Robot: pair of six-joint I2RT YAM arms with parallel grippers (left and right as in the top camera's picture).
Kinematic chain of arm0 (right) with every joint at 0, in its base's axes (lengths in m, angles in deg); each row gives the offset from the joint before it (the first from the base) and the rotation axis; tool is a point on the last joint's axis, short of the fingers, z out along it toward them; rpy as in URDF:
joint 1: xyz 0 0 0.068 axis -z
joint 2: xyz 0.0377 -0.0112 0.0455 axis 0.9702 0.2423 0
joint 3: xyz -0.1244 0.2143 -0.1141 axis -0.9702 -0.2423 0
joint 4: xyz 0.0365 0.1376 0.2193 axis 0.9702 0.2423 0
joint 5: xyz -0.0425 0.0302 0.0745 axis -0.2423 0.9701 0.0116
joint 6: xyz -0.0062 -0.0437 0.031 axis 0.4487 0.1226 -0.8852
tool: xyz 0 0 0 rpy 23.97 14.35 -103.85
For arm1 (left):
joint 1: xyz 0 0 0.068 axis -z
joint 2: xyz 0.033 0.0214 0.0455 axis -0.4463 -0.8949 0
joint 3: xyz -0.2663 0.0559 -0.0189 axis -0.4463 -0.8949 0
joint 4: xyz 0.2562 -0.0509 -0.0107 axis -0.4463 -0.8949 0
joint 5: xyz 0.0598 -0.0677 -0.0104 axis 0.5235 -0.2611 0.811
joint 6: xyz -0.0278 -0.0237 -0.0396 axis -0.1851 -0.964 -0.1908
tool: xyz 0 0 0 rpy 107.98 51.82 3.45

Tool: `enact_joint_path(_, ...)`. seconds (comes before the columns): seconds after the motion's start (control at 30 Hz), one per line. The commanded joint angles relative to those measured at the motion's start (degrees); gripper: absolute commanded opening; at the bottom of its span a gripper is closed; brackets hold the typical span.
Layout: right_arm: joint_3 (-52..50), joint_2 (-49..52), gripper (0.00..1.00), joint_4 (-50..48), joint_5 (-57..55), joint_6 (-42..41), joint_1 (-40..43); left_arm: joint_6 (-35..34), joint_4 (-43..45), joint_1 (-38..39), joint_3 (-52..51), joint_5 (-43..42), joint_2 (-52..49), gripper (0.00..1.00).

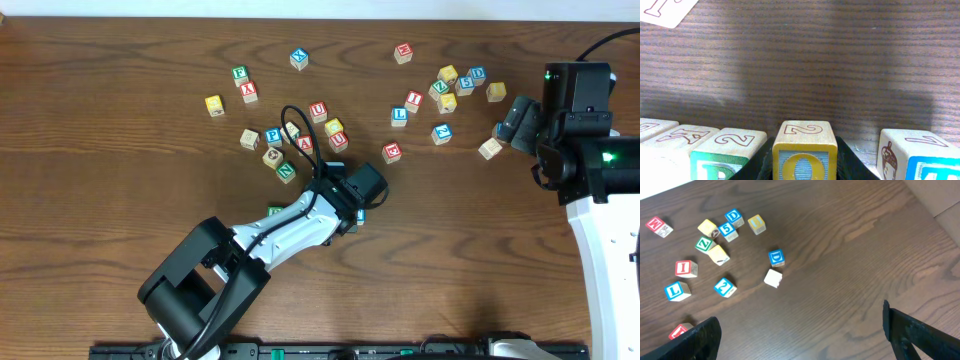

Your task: Spell out ROBOT

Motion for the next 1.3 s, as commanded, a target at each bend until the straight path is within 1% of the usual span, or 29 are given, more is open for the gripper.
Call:
enact_joint_path(0.0,0.85,-0.13,0.99,0.02,-0.81,0.48,0.17,-0.55,-0.44,0.02,-1.77,-1.60,-0.87,0.12)
enact_joint_path(0.47,0.85,-0.13,0.99,0.00,-0.83,0.48,0.17,-1.62,-2.16,0.09,-1.77,-1.66,-0.87,0.12)
enact_joint_path(0.77,0.85,-0.13,0.99,0.02,-0.81,0.48,0.17,-1.62,-2.27,0.35,-1.77,-3.17,-0.87,0.12)
enact_joint_path(1.27,0.85,-0.13,0.99,0.02,-0.81,0.50,0.17,-1.62,-2.29,3.28,-1.77,-2.86,-0.87,0.12)
